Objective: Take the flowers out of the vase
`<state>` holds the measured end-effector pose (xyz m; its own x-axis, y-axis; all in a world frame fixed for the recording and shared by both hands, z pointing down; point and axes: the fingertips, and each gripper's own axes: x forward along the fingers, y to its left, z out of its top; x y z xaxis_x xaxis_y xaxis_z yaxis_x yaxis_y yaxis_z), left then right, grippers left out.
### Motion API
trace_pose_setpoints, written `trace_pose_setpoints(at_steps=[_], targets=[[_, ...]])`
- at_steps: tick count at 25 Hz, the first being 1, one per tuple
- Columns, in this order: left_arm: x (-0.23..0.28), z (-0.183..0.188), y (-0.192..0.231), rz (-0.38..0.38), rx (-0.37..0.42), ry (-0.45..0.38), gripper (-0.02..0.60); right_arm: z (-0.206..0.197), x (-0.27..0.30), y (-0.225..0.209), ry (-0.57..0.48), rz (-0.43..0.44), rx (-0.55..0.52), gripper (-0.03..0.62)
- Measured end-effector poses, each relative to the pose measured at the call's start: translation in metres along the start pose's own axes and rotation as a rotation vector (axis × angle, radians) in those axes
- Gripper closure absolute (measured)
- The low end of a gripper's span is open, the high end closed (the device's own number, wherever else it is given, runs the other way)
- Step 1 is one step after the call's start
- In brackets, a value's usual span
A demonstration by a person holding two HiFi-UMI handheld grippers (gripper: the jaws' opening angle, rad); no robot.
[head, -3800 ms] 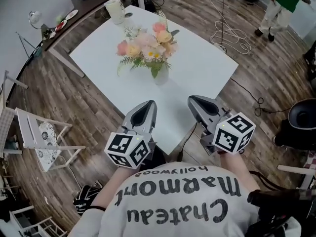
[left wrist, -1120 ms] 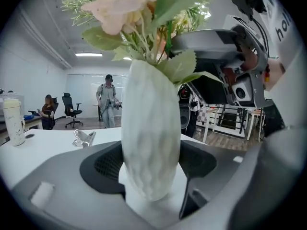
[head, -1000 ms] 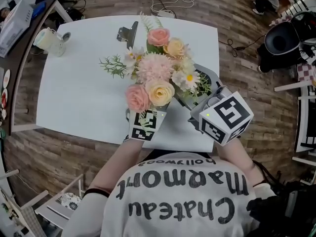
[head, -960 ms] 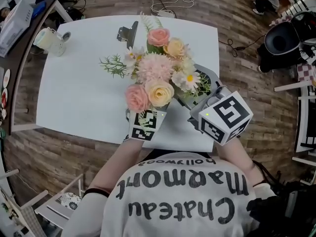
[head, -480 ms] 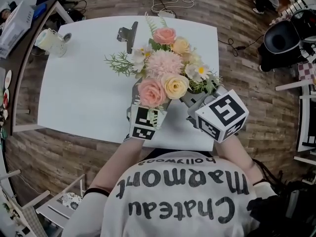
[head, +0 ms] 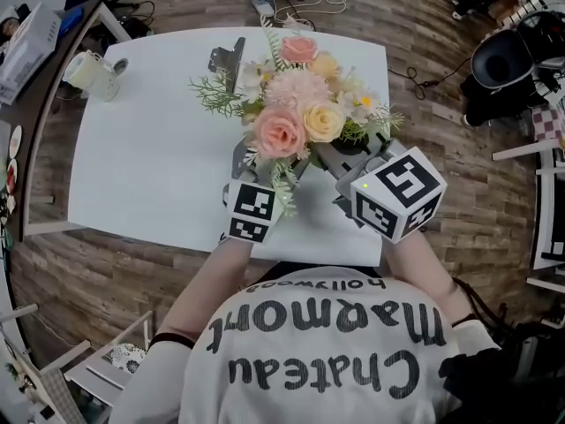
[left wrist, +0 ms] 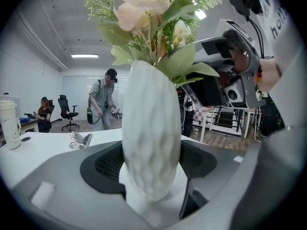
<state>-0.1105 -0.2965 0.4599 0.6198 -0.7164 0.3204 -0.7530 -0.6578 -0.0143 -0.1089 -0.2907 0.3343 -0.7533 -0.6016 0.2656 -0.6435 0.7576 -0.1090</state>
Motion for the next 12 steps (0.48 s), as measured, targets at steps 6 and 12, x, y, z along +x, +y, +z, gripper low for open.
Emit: trace_pose_setpoints(at_steps=[6,12], targets=[[-0.0020,-0.0015,0.0003,-0.042,0.014,-0.043,0.233,0.0006,0.0000,-0.0021,-0.017,-0.001,0.046,0.556],[-0.0051,-0.0037,-0.0005,-0.116,0.029,-0.070,0.232,0.0060,-0.0028,0.0007,-0.044,0.004,0.062,0.559]])
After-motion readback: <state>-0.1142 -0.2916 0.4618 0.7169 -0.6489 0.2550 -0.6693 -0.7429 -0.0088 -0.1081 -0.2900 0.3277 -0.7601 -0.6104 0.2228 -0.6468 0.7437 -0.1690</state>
